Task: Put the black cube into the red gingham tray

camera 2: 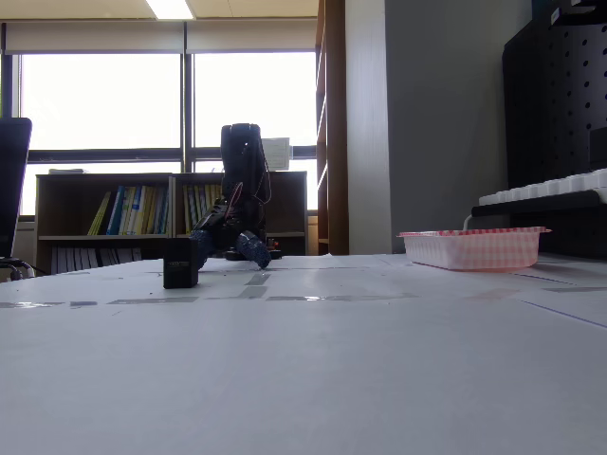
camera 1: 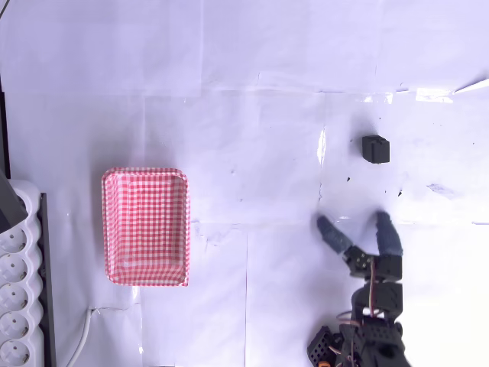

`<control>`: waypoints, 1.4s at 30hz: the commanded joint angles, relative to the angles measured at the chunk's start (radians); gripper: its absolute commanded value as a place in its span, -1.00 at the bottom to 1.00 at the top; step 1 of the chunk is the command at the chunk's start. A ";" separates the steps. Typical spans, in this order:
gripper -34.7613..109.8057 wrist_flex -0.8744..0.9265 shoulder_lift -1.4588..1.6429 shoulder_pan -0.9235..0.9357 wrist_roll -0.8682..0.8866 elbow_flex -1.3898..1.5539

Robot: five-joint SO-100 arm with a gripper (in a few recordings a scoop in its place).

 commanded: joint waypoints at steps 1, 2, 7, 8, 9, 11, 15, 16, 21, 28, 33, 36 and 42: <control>0.17 -0.161 0.126 0.012 -0.006 0.098; 0.17 -0.202 0.153 0.008 -0.017 0.109; 0.17 -0.293 0.281 0.009 -0.031 0.213; 0.17 -0.293 0.302 0.014 -0.031 0.238; 0.17 -0.293 0.321 0.018 -0.029 0.264; 0.17 -0.284 0.356 0.025 -0.028 0.324; 0.17 -0.222 0.400 0.028 -0.031 0.453; 0.17 -0.199 0.408 0.026 -0.032 0.483; 0.17 -0.107 0.437 0.011 -0.041 0.604; 0.17 -0.067 0.466 -0.014 -0.071 0.681; 0.17 -0.064 0.494 -0.029 -0.071 0.726; 0.17 -0.049 0.515 -0.035 -0.067 0.770; 0.17 0.002 0.560 -0.029 -0.066 0.873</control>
